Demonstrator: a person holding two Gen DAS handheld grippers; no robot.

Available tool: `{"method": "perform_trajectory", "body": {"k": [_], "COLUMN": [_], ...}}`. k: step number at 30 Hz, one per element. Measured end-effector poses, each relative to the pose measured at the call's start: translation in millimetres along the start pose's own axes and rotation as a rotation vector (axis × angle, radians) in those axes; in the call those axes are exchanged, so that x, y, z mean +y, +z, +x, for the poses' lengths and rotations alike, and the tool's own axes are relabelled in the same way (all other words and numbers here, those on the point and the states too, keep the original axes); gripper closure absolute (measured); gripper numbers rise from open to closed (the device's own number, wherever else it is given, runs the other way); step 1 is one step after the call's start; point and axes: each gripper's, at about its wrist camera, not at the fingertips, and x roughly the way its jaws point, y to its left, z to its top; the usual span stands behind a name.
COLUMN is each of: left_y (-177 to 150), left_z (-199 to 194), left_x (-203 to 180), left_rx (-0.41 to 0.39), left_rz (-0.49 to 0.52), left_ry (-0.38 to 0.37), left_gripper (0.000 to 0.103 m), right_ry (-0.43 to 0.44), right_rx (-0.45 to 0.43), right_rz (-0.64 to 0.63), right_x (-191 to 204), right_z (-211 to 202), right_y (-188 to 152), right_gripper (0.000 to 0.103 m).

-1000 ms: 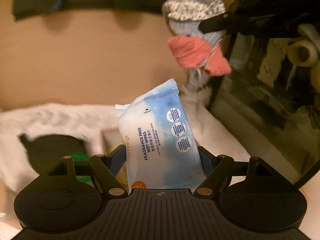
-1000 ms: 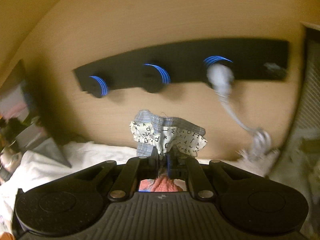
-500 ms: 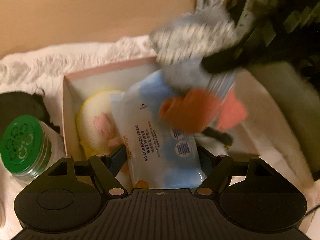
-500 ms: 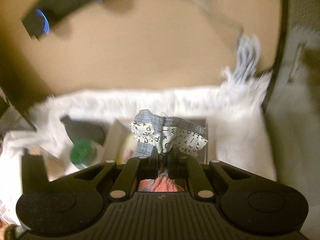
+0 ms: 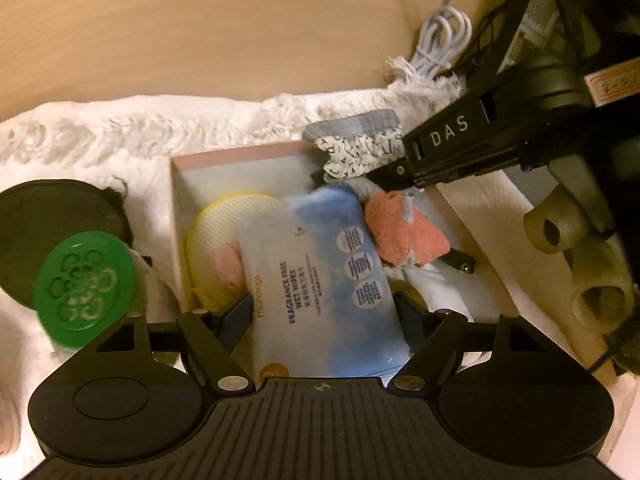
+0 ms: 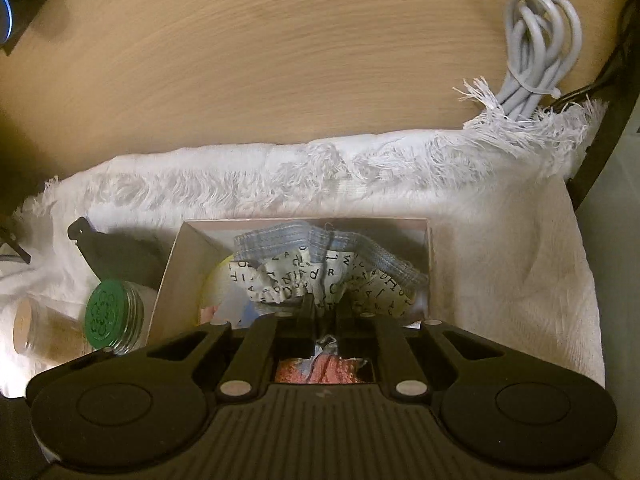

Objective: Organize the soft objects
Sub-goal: 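Lower the wipes into the pink box with the left gripper while the right drops the grey cloth in, then grasp the black eye mask by its strap with the left gripper and lift it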

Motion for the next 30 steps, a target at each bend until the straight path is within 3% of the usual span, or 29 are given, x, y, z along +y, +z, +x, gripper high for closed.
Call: {"method": "perform_trajectory", "body": {"k": [3,6,13,17,22,25,28,30], "left_y": [0,0,-6,-11,-18,-20,-25,-28], "left_z": [-15,-32,-59,-62,-64,-70,-80,-88], "left_x": [3,3,13,16,17,22,27,33], "left_rx": [-0.027,-0.060,-0.122,-0.124,-0.133,-0.142,-0.155,-0.166], "left_rz": [-0.019,-0.016,-0.070,-0.090,-0.098,-0.104,-0.105,-0.100], "left_ry": [-0.025,-0.040,-0.027,-0.015,-0.022,-0.012,0.009,0.017], "left_gripper": [0.028,0.028,0.028,0.028,0.028,0.028,0.028,0.028], "right_ry": [0.015,0.095,0.221,0.176,-0.020,-0.009,-0.002,-0.005], "right_rx": [0.003,-0.017,-0.148,-0.086,0.029,0.034,0.049,0.030], "right_rz": [0.033,0.092,0.088,0.033,-0.080,-0.063,-0.049,-0.031], "right_x": [-4,-11,-5,5,19,21,24,26], "right_z": [-5,-22,-82,-63,-4,2,-5,-18], "right_y": [3,8,11,-7,-40,-41,-34,-32], "right_gripper": [0.093,0.093,0.093,0.093,0.092,0.092,0.081,0.059]}}
